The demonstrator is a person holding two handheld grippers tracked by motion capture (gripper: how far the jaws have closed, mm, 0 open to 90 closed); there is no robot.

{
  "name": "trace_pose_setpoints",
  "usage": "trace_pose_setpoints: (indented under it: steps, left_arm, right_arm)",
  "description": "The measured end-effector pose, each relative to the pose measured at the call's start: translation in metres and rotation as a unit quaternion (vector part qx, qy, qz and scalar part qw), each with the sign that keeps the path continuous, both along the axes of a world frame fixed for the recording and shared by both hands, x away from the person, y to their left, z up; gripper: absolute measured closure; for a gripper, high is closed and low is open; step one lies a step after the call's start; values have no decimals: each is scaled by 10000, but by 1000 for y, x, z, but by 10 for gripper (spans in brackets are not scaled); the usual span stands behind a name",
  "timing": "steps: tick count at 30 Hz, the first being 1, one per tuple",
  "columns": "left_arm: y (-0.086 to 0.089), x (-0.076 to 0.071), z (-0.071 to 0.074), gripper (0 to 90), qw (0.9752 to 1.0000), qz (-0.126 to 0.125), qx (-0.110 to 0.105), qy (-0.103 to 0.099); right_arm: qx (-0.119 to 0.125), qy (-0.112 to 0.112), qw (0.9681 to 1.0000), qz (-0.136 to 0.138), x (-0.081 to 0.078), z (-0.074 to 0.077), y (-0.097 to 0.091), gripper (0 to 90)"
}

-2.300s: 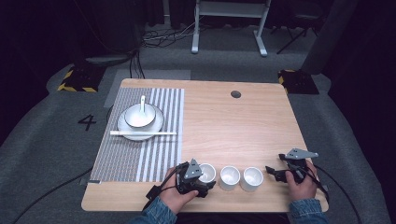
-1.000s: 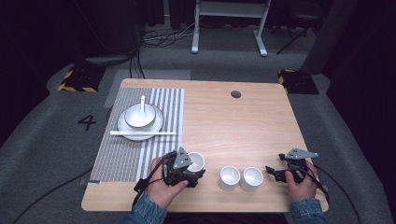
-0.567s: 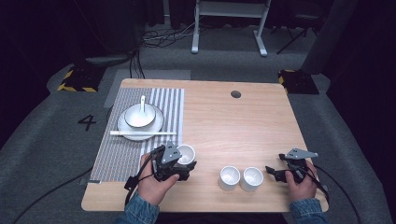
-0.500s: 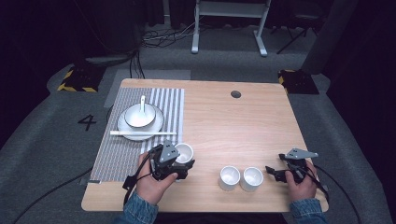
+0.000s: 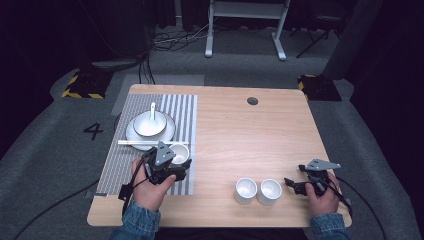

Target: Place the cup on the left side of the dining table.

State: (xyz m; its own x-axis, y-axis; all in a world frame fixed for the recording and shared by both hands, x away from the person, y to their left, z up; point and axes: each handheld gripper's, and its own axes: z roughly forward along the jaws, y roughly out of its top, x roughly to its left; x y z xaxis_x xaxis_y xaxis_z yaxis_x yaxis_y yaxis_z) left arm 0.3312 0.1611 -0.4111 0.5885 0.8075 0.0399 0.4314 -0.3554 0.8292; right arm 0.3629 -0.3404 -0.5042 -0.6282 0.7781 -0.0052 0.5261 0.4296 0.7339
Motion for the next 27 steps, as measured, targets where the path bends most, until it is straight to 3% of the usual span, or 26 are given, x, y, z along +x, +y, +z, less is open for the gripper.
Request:
trace_pose_setpoints:
  steps: [11,14,19,27]
  left_arm:
    - [27,13,-10,263,9981,586,-97,138]
    - [30,15,-12,263,9978,641,-90,158]
    - [39,23,-24,263,9959,863,111,232]
    - [42,32,-37,263,9955,828,42,463]
  right_arm:
    - [0,0,10000,0,0,0,0,144]
    - [0,0,10000,1,0,0,0,143]
    - [-1,-1,10000,0,0,0,0,143]
    - [-1,-1,10000,1,0,0,0,143]
